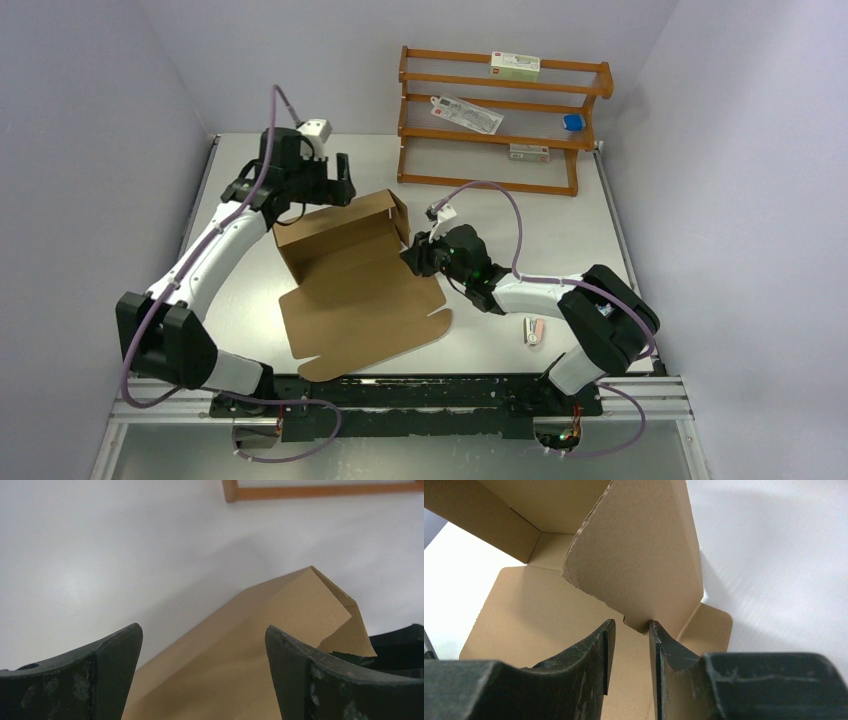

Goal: Fold the paper box

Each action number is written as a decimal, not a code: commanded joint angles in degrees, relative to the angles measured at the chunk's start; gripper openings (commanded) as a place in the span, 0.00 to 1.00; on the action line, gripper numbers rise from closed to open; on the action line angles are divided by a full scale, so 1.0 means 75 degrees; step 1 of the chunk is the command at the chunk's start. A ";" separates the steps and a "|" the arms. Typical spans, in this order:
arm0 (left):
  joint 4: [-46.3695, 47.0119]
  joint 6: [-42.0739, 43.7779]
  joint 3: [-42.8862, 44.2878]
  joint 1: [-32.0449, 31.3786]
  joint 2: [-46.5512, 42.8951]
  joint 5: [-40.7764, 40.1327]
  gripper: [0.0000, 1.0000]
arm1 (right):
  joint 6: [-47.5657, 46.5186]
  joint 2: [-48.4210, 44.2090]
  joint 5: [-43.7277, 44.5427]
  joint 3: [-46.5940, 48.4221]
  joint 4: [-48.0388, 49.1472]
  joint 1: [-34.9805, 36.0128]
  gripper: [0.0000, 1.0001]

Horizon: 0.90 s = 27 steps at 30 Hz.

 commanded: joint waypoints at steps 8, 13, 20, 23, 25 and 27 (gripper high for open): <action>0.0160 0.0449 0.0465 -0.0792 0.0887 0.0425 0.97 | -0.0048 -0.0070 -0.0182 0.0067 0.0200 0.0020 0.35; 0.0203 0.0391 0.0325 -0.0854 0.0981 0.0515 0.94 | -0.0042 -0.0028 -0.0364 0.0135 0.0251 0.0019 0.35; 0.0215 0.0342 0.0177 -0.0854 0.1217 0.0727 0.89 | 0.0012 0.0158 -0.0501 0.0366 0.0210 0.0029 0.35; 0.0200 0.0303 0.0160 -0.0854 0.1280 0.0771 0.87 | 0.0095 0.0197 -0.0566 0.0412 0.0333 0.0034 0.35; 0.0285 0.0235 0.0093 -0.0854 0.1233 0.0832 0.87 | 0.0162 0.0220 -0.0654 0.0465 0.0417 0.0041 0.35; 0.0330 0.0169 0.0035 -0.0854 0.1181 0.0931 0.87 | 0.0224 0.0301 -0.0744 0.0568 0.0477 0.0054 0.35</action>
